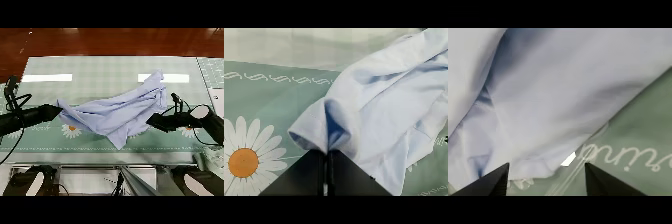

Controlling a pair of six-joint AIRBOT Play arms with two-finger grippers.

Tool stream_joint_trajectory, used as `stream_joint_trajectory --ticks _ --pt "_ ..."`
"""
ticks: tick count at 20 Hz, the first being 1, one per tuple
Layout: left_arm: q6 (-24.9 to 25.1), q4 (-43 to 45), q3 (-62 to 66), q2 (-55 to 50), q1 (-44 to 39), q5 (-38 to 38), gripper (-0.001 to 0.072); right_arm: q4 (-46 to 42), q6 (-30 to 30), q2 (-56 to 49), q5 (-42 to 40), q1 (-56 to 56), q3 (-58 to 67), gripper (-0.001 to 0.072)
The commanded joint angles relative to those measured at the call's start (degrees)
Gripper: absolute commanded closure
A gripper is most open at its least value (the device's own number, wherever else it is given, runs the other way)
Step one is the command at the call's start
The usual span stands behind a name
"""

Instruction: Fold the shirts.

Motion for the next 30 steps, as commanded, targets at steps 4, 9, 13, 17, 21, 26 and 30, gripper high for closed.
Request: stream_joint_trajectory --ticks 4,9,13,17,21,26,30 --pt "0.0 0.0 0.0 0.0 0.0 0.0 0.0683 0.6 7.4 -0.5 -11.5 5.6 -2.5 0.0163" --pt "0.0 0.0 0.0 0.1 0.0 0.0 0.0683 6.8 8.8 -8.4 -17.4 13.9 -2.4 0.03" --pt "3.3 0.1 2.5 0.1 0.1 1.1 0.0684 12.2 0.1 -1.6 -17.3 13.2 5.0 0.0685" --pt "7.9 0.4 13.4 0.1 0.1 6.2 0.0683 12.0 -2.1 13.9 -16.3 6.4 21.2 0.0685" --pt "8.6 2.3 31.9 0.2 0.1 7.2 0.0684 5.6 -2.8 24.4 -16.6 -3.3 39.2 0.0686" --pt "4.8 3.9 56.4 0.5 0.1 6.8 0.0685 -14.5 0.3 28.3 -9.8 -8.2 57.9 0.0686" --pt "-3.6 3.9 69.5 0.6 0.1 -4.6 0.0685 -16.1 5.1 28.3 -4.3 -8.2 67.3 0.0686"
